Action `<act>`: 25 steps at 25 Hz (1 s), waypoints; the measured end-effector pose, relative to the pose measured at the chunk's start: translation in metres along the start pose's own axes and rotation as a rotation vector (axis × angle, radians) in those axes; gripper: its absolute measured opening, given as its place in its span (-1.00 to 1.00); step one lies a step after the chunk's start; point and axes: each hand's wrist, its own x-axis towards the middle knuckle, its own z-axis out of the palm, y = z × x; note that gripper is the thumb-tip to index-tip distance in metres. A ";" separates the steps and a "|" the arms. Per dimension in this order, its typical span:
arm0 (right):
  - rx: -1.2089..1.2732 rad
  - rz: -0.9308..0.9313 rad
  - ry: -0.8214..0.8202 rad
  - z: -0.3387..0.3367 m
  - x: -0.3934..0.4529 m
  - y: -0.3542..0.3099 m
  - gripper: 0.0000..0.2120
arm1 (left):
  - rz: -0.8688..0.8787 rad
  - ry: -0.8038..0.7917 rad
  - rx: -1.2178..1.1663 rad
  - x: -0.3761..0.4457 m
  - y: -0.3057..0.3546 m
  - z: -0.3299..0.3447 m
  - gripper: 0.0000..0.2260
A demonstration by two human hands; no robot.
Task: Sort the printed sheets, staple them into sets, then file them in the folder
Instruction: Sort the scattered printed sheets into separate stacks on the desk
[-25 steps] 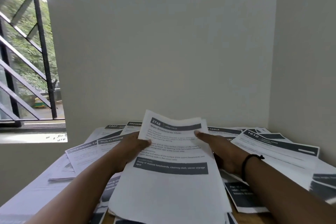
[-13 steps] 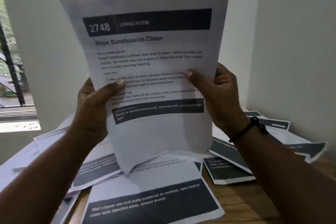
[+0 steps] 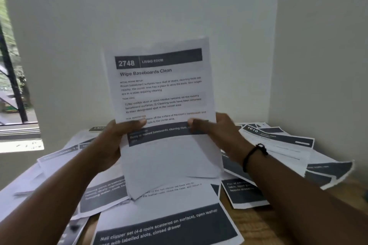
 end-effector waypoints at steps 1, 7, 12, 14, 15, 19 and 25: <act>-0.024 0.034 -0.017 0.003 -0.002 0.004 -0.84 | -0.016 0.022 0.018 0.000 -0.003 0.000 -0.14; -0.056 -0.168 0.134 0.014 -0.007 -0.003 -0.94 | 0.180 0.283 0.060 0.000 -0.002 0.002 -0.58; -0.424 -0.035 -0.112 0.012 -0.006 0.012 -0.89 | -0.030 0.234 0.289 0.008 -0.017 -0.007 -0.61; -0.572 0.031 -0.161 0.011 -0.005 0.021 -0.82 | -0.126 0.182 0.367 0.006 -0.020 -0.007 -0.59; -0.537 0.004 -0.127 0.012 -0.005 0.021 -0.82 | -0.113 0.197 0.354 0.005 -0.019 -0.007 -0.57; -0.144 -0.134 0.027 0.019 -0.005 0.004 -0.89 | 0.114 0.299 0.206 -0.001 0.000 -0.002 -0.68; -0.112 0.015 0.215 -0.017 0.013 0.007 -0.68 | 0.033 0.588 -0.301 0.020 0.003 -0.071 -0.67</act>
